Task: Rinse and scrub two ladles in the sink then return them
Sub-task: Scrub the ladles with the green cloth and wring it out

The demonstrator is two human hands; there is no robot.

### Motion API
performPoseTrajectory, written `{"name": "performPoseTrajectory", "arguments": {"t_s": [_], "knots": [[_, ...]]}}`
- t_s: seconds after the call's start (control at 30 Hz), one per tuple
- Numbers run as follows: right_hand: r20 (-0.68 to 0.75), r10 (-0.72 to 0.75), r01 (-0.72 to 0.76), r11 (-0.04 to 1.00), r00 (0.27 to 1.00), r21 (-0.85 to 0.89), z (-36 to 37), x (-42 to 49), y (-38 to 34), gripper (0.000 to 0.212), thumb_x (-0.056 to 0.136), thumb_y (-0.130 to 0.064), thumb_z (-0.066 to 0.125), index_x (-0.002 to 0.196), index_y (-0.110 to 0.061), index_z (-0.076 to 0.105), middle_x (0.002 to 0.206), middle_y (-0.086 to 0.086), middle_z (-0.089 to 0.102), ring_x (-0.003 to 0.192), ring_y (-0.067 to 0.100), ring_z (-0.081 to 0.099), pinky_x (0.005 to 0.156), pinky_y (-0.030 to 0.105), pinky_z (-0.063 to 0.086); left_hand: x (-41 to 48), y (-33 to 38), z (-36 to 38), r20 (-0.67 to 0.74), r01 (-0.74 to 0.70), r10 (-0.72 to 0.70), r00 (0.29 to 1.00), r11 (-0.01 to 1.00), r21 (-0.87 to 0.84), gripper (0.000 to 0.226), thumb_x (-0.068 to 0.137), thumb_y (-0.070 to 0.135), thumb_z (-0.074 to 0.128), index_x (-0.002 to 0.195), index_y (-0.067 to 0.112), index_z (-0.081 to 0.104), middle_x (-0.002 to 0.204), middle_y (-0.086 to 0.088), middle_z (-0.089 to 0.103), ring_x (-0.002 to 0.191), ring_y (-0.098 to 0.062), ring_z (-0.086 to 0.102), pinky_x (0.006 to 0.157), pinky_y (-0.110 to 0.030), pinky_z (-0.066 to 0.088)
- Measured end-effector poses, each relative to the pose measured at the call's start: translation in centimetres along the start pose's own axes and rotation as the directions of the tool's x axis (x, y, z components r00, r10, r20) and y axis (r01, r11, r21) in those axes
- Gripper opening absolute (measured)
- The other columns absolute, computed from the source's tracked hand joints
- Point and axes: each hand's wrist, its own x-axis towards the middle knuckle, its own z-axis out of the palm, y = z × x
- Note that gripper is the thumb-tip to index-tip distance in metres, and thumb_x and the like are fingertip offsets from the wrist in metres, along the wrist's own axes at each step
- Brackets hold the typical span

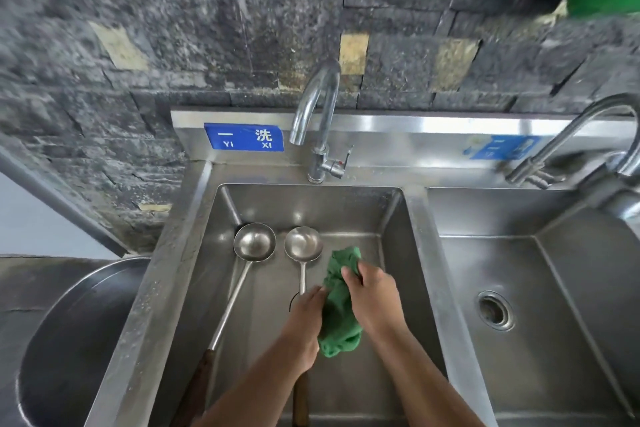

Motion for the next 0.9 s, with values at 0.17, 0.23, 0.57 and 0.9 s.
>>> {"name": "performPoseTrajectory", "arguments": {"t_s": [0.17,0.23,0.57,0.9], "knots": [[-0.14,-0.05,0.026,0.986,0.989,-0.165,-2.3,-0.2,-0.1,0.037,0.098,-0.043,0.05,0.073,-0.015,0.05,0.076,0.0,0.061,0.073,0.022,0.058,0.065,0.035,0.047,-1.3,1.3,1.1,-0.018,-0.126,0.127,0.992,0.991,0.047,0.045,0.092,0.041,0.053,0.107,0.001,0.067,0.103,-0.021,0.073,0.097,-0.036,0.07,0.092,-0.056,0.054],[-0.112,-0.005,0.015,0.997,0.994,0.082,-2.8,-0.3,-0.3,0.038,0.097,-0.037,0.054,0.071,-0.01,0.053,0.07,0.002,0.06,0.066,0.02,0.057,0.062,0.036,0.047,-2.9,2.4,1.3,-0.029,-0.201,0.204,0.978,0.976,0.087,0.035,0.101,0.027,0.051,0.097,-0.003,0.068,0.086,-0.016,0.072,0.081,-0.026,0.071,0.079,-0.046,0.058],[-0.076,-0.081,0.109,0.588,0.994,0.802,-5.3,0.1,-2.6,0.024,0.103,-0.019,0.05,0.098,-0.006,0.071,0.098,0.024,0.072,0.096,0.041,0.069,0.088,0.054,0.057,-4.9,7.0,1.1,0.122,-0.559,0.553,0.825,0.761,0.331,0.044,0.086,0.055,0.069,0.101,0.014,0.068,0.099,-0.014,0.072,0.089,-0.013,0.069,0.087,-0.041,0.056],[0.2,0.1,-0.193,-0.083,0.975,0.978,-8.6,1.9,0.4,0.036,0.104,-0.023,0.041,0.13,-0.004,0.057,0.126,0.024,0.064,0.116,0.039,0.063,0.099,0.055,0.049,-2.7,7.5,5.9,0.356,-0.516,0.385,0.852,0.737,0.437,0.065,0.061,0.031,0.089,0.118,0.03,0.057,0.111,-0.004,0.073,0.102,-0.023,0.071,0.087,-0.045,0.059]]}}
